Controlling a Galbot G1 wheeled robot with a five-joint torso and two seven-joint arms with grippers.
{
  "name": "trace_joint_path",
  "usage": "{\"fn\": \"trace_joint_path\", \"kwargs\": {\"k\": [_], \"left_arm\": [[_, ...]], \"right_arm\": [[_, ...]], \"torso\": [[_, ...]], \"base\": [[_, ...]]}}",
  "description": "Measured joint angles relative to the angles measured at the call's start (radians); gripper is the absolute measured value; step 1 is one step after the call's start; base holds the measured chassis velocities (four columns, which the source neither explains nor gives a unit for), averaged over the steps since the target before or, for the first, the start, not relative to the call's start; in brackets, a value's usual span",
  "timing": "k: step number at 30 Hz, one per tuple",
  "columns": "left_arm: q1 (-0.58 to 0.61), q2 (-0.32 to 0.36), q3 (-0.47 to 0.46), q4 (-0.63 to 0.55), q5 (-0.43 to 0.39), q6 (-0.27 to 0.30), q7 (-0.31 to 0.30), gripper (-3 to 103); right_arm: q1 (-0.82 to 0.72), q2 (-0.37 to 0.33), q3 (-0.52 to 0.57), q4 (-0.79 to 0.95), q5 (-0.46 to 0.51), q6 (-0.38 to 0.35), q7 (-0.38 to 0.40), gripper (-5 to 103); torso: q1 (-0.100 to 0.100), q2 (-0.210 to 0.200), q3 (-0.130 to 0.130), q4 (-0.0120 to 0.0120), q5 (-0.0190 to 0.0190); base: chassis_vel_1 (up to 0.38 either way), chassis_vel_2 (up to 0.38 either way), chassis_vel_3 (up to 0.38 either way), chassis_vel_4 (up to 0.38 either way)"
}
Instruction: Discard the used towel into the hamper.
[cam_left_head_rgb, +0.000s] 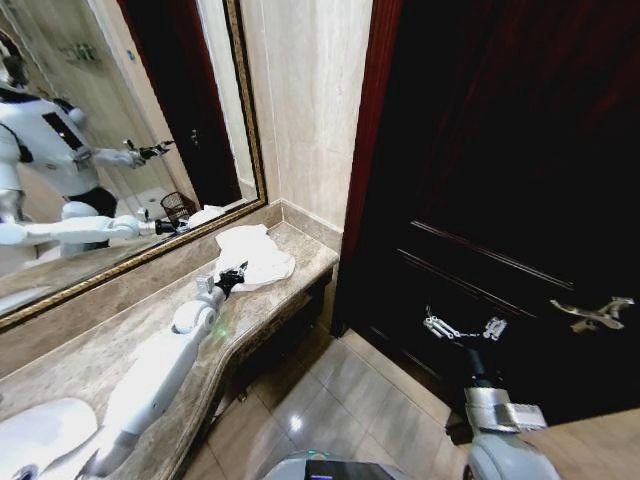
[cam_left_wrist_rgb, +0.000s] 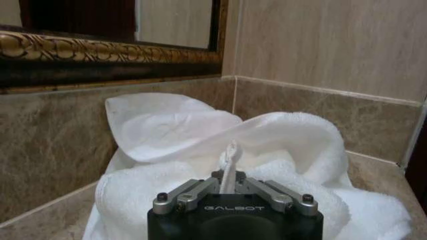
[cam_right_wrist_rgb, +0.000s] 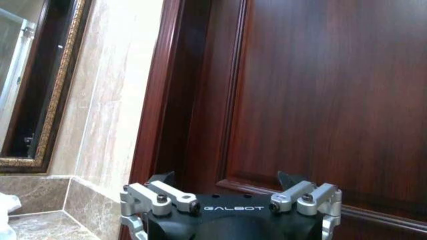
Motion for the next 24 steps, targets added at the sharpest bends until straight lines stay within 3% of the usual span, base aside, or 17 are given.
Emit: {"fn": "trace_joint_path", "kwargs": {"k": [13,17,24], "left_arm": [[0.101,0.015,-0.085,-0.151,0.02,-0.046,0.031,2],[0.202,0.005,-0.161,-0.309,0.03,-0.067,0.037,2],[0.302,-0.012,-0.209,-0.472,0.03,-0.086,0.024,2]], "right_arm": [[0.007,0.013,-0.006,-0.001,0.0,0.015,0.008,100],[0.011,0.018,-0.007,-0.004,0.016,0.041,-0.017,100],[0.019,0.027,-0.011,0.005,0.031,0.066,-0.03,100]], "torso": [[0.0,0.0,0.0,0.0,0.0],[0.0,0.0,0.0,0.0,0.0],[0.0,0.0,0.0,0.0001,0.0002]], "base": [[0.0,0.0,0.0,0.0],[0.0,0.0,0.0,0.0],[0.0,0.0,0.0,0.0]]}}
